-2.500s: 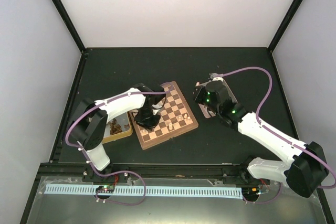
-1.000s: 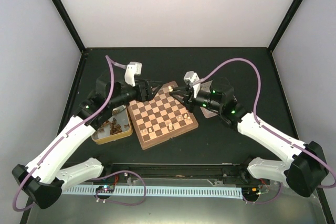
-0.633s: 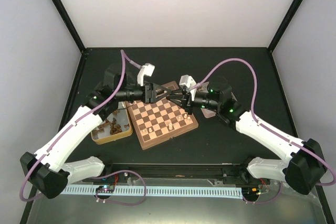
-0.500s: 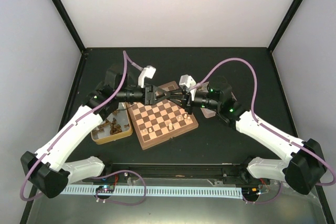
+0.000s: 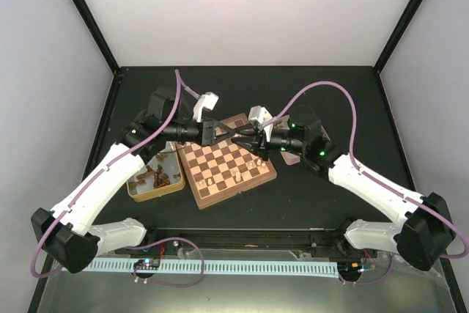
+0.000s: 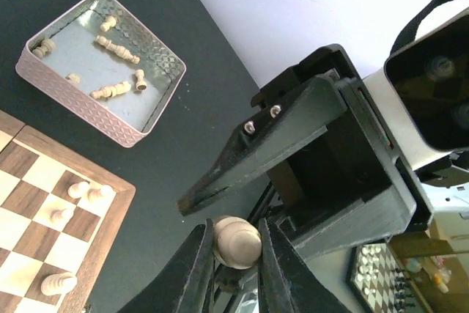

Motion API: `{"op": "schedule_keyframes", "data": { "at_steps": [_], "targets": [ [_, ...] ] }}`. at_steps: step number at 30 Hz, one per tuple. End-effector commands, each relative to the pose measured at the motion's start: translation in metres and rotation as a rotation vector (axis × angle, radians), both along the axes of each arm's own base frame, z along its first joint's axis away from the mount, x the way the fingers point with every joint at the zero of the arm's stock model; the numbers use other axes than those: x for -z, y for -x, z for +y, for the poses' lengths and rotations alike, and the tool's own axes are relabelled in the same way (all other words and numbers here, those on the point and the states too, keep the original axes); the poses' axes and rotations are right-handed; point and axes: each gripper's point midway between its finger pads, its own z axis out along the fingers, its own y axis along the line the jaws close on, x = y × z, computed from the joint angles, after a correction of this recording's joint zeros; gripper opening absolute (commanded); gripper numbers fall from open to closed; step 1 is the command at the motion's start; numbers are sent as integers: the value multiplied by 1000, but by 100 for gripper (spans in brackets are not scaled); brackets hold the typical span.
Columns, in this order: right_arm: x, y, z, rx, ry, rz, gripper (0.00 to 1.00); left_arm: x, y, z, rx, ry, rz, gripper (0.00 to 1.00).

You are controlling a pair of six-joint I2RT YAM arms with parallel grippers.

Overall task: Set up the chess pieces on the board
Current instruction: Place the chess piece on the chessboard.

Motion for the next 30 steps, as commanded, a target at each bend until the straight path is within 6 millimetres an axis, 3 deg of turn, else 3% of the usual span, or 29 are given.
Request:
{"op": "schedule_keyframes", "data": {
  "at_steps": [1,5,11,18,22,25,30],
  "targets": [
    [-5,0,1,8,7,-7,39,-19,-6,2,-20,-6,-79,2],
    [-8,0,-8,55,4,18,57,-13,-13,8,-66,-51,-102,2],
    [-14,-17,-45,318,-51,22,64,9,-26,20,-138,-163,-134,2],
    [-13,-46,-94,666,-122,123,63,86,-41,31,-236,-449,-102,2],
    [-5,-58,-115,826,-146,205,63,130,-38,29,-243,-575,-106,2],
    [3,-64,-127,911,-161,244,63,166,-31,25,-224,-636,-73,1],
    [16,-68,-133,963,-153,283,63,198,-18,21,-217,-641,-64,1]
  ]
}}
